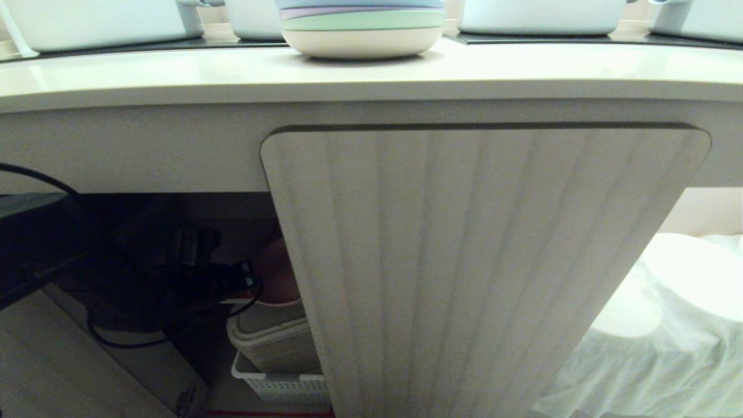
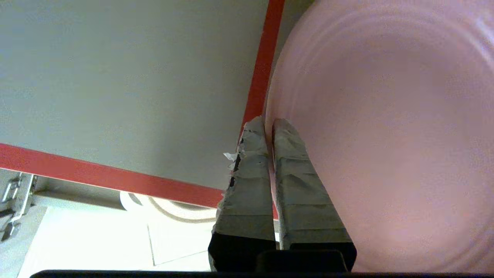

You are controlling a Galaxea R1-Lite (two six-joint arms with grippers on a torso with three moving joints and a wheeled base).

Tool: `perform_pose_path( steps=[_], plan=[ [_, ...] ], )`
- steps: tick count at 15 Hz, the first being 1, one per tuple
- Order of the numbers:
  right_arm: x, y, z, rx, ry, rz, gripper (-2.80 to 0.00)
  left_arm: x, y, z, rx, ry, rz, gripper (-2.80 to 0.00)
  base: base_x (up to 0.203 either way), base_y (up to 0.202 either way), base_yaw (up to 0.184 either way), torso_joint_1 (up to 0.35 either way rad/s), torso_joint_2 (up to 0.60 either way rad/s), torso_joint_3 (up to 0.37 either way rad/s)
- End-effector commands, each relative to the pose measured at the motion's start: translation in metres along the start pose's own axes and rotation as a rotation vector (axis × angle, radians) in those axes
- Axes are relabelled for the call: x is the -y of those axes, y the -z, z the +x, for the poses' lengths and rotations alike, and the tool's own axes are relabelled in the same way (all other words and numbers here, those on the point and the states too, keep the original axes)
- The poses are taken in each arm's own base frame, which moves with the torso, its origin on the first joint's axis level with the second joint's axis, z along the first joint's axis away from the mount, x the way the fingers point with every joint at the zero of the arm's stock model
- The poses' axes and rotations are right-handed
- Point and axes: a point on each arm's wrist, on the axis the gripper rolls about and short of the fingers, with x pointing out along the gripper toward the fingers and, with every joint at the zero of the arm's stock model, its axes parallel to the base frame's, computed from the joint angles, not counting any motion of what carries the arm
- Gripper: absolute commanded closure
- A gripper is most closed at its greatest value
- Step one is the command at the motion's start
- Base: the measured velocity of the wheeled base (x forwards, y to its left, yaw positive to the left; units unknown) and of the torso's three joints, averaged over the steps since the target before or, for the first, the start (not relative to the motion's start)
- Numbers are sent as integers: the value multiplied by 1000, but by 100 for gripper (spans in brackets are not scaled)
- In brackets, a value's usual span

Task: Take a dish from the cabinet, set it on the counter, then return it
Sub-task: Take the plate from the cabinet

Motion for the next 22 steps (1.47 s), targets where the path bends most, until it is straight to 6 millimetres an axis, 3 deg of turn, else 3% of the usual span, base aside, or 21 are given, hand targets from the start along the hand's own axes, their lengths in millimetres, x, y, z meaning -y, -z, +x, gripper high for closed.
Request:
perform_pose_path(
  steps=[1,12,17,22],
  plan=[
    [0,0,0,0,0,0,0,0,0,-4,8,1,-3,0,0,0,0,0,0,0],
    [0,0,0,0,0,0,0,-4,8,-36,7,-24,-11,0,0,0,0,0,0,0],
    [0,0,0,0,0,1,0,-16,-1,-46,41,-49,-41,0,0,0,0,0,0,0],
    [0,0,0,0,0,1,0,-28,14,-61,2,-81,-57,0,0,0,0,0,0,0]
  ],
)
